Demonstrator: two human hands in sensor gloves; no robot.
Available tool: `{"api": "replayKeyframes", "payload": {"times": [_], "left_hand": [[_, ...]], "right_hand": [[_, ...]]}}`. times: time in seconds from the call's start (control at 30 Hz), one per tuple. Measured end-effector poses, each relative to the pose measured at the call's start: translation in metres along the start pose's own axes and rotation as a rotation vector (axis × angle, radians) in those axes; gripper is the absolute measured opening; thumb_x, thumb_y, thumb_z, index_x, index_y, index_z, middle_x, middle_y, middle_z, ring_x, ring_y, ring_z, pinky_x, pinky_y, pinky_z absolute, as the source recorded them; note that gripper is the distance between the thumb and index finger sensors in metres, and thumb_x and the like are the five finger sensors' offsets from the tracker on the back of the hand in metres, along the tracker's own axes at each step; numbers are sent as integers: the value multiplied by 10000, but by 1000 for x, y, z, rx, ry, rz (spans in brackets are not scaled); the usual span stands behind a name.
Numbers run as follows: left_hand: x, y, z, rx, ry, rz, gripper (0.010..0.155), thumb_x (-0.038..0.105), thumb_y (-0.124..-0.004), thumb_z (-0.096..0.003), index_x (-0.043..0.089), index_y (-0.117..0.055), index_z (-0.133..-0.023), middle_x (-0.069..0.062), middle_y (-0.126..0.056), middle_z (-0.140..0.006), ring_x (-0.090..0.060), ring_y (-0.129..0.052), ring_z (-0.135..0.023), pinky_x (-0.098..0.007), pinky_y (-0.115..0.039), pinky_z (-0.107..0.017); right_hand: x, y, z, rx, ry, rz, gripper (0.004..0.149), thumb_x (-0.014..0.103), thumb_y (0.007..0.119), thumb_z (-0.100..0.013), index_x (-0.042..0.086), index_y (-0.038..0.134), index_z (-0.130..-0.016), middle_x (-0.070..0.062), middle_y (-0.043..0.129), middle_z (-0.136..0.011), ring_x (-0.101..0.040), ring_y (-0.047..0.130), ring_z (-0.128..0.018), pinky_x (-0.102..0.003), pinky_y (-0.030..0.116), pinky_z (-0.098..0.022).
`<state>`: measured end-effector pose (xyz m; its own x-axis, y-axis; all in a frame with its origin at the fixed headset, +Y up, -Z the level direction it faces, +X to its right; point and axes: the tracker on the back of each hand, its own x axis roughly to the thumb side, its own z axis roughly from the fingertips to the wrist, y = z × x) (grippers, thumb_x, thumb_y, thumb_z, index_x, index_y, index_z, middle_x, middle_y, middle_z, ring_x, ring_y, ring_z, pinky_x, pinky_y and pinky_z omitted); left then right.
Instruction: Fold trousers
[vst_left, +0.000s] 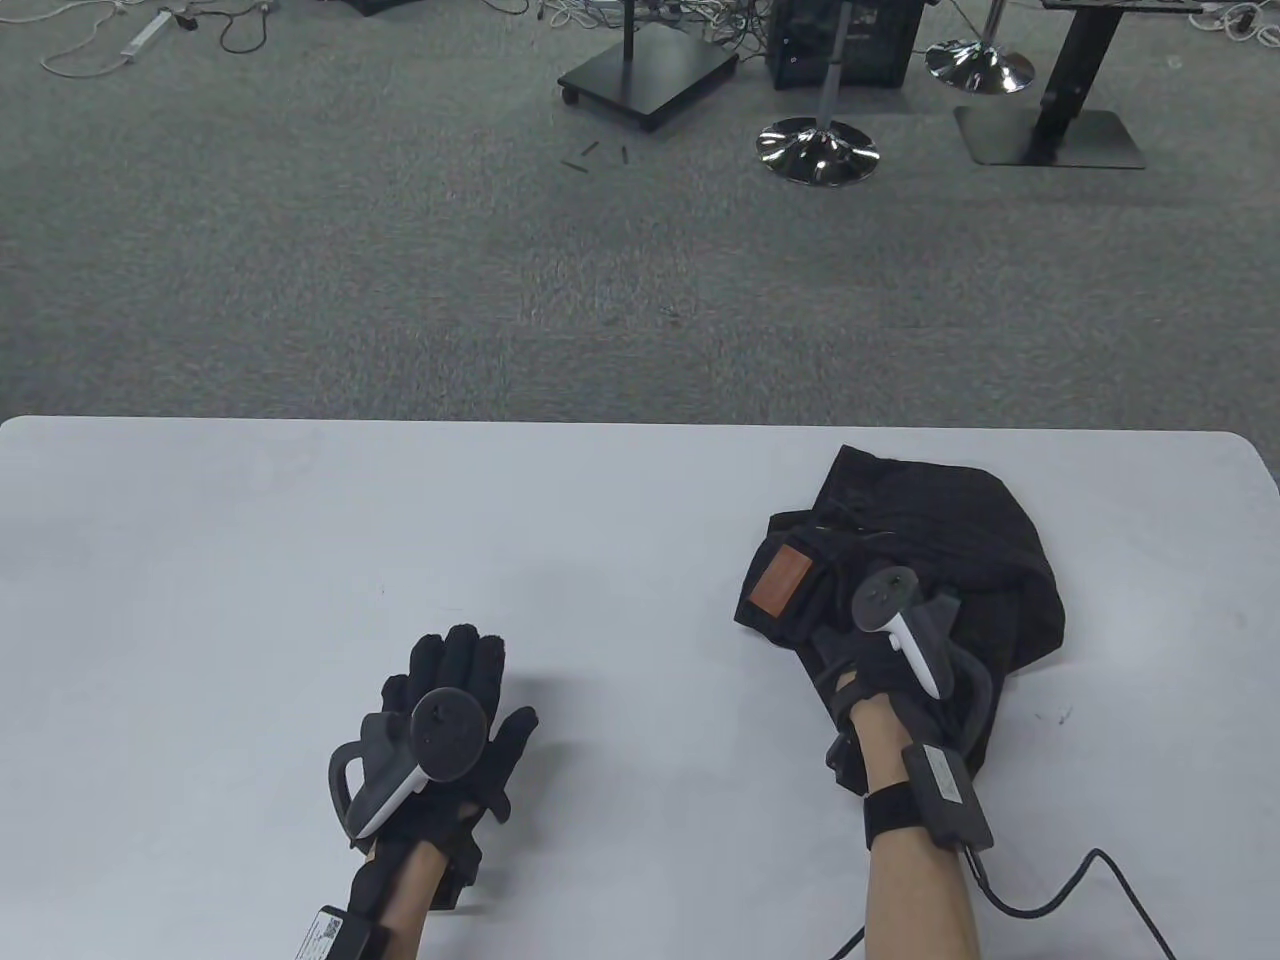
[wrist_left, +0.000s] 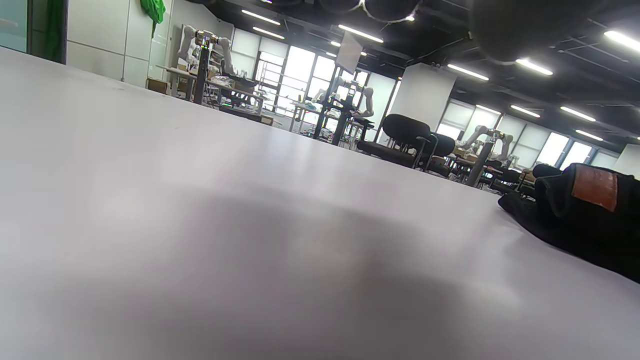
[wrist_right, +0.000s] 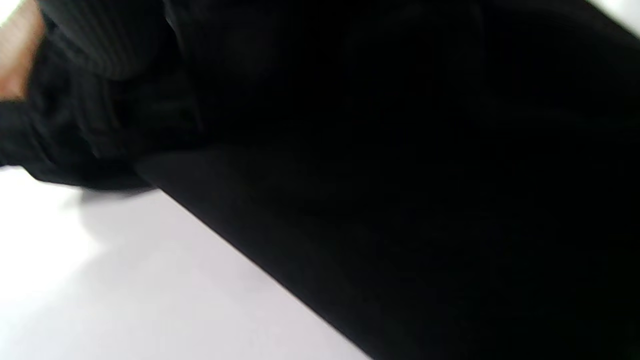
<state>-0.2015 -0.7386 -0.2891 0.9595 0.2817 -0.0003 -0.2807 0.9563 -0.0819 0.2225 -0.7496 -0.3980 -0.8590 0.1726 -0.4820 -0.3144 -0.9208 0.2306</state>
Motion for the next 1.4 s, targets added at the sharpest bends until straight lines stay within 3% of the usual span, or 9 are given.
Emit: {"api": "replayKeyframes", "payload": {"times": [0.17, 0.33, 0.53, 0.77, 0.87, 0.93, 1.07, 1.2, 1.4], "left_hand": [[-2, 1, 0, 5, 6, 2, 808, 698, -630, -506, 406, -279, -1173, 146, -199, -1237, -262, -224, -1219, -612, -330, -858], [-3, 1, -2, -8, 13, 7, 804, 698, -627, -509, 407, -280, -1173, 146, -201, -1237, -264, -227, -1220, -613, -333, -858], [-4, 2, -1, -9, 16, 13, 805, 695, -630, -508, 404, -283, -1173, 143, -205, -1238, -266, -229, -1219, -613, -335, -857], [-6, 0, -2, -21, 19, 14, 803, 695, -628, -509, 404, -282, -1173, 144, -203, -1237, -265, -226, -1219, -612, -335, -858], [-9, -2, -4, -28, 28, 19, 804, 695, -629, -508, 403, -283, -1173, 143, -204, -1237, -265, -228, -1219, -612, -336, -857], [-10, -2, -4, -29, 30, 24, 806, 693, -630, -508, 400, -284, -1174, 143, -206, -1237, -266, -229, -1218, -612, -337, -857], [-11, -1, -3, -26, 32, 29, 805, 694, -629, -509, 402, -283, -1174, 141, -203, -1237, -266, -227, -1219, -612, -337, -857], [-12, 0, -3, -30, 38, 29, 804, 695, -627, -509, 403, -280, -1174, 143, -201, -1238, -266, -228, -1218, -612, -336, -857], [-15, -1, -4, -38, 49, 31, 804, 693, -629, -510, 401, -282, -1174, 142, -204, -1237, -265, -229, -1219, -612, -337, -857]], "right_hand": [[6, 15, -6, 27, 8, 53, 963, 670, 702, -468, 437, -108, -933, 59, -128, -1104, -348, 11, -1095, -649, 148, -779], [14, 21, -4, 76, -19, 162, 855, 650, 693, -470, 438, 57, -1001, 64, -54, -1129, -358, 35, -1091, -642, 173, -783], [35, 26, 19, 3, -168, 231, 797, 629, 684, -471, 361, 193, -1039, -25, 137, -1155, -412, 261, -1065, -628, 267, -784], [50, -7, 46, -57, -291, 184, 706, 597, 688, -485, 303, 389, -1053, -33, 434, -1143, -373, 599, -992, -602, 475, -748], [48, -25, 49, -134, -273, 141, 708, 577, 707, -491, 345, 350, -1057, 10, 311, -1172, -369, 400, -1081, -624, 353, -781], [45, -25, 44, -111, -233, 163, 751, 595, 712, -490, 392, 262, -1056, 61, 157, -1179, -325, 159, -1119, -636, 173, -790], [32, -8, 21, 5, -139, 240, 845, 655, 744, -457, 598, 64, -955, 132, -104, -1112, -294, -95, -1074, -621, 55, -777], [33, 8, 10, -26, -188, 402, 889, 677, 755, -432, 598, 30, -940, 152, -96, -1110, -281, -76, -1079, -623, 75, -777], [48, 18, 9, 14, -181, 510, 1014, 721, 756, -397, 445, -42, -958, 58, -72, -1124, -339, -48, -1081, -644, 90, -777]]}}
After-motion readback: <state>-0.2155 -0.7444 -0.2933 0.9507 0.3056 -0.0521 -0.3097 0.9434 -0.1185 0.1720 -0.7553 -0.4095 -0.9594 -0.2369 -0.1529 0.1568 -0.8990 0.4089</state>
